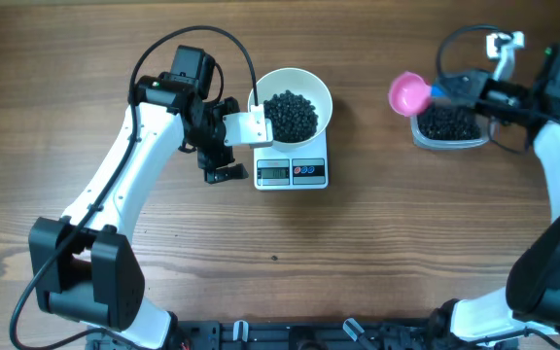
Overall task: Scoop item into bowl and weigh 150g on scale
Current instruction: 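Move the empty pink scoop back to the bean tub, then scoop more black beans from the tub with the right gripper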
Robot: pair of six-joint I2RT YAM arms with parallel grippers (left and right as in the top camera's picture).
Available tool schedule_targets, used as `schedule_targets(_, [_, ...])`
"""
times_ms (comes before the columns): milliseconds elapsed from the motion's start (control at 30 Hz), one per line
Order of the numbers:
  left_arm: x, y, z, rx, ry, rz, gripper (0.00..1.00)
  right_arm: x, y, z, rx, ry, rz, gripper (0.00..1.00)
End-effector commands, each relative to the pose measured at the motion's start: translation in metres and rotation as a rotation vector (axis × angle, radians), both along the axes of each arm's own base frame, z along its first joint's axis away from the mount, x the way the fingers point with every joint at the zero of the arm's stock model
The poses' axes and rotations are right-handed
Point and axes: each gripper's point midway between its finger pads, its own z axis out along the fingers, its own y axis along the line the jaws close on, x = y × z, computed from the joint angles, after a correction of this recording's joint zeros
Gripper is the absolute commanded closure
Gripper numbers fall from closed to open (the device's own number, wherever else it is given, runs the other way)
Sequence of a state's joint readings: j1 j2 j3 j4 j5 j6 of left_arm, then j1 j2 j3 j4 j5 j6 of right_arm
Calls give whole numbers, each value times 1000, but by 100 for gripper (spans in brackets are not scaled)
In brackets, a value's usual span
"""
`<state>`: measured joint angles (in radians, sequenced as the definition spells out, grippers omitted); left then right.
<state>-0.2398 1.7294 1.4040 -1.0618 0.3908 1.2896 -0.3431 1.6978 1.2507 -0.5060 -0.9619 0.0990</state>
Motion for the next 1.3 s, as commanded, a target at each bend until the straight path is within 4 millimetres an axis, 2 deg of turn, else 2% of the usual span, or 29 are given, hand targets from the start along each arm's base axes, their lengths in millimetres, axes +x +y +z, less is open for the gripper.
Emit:
schedule_targets(0, [0, 0, 5, -13, -15, -10, 0, -7, -23, -27, -91, 108, -87, 96])
schedule_targets(133, [0, 0, 5, -13, -15, -10, 0, -18, -52, -58, -263, 250, -203, 96])
schedule_targets(267, [0, 0, 5, -13, -15, -10, 0, -24, -87, -74, -443, 320, -315, 96])
schedule_targets(567, [0, 0, 5, -13, -15, -10, 0, 2, -102, -60, -501, 190, -360, 96])
schedule_targets(667, [0, 0, 5, -13, -15, -10, 0, -4, -100, -64, -533, 196, -310, 96])
schedule_targets(800, [0, 0, 5, -13, -15, -10, 0, -23, -93, -77, -582, 244, -205, 96])
schedule_targets(967, [0, 0, 5, -13, -15, -10, 0, -24, -86, -92, -531, 288, -244, 96])
schedule_targets(1133, [0, 0, 5, -13, -15, -10, 0, -25, -57, -122, -440, 371, -233, 96])
schedule_targets(1267, [0, 0, 5, -13, -15, -10, 0, -18, -33, -137, -420, 384, -193, 96])
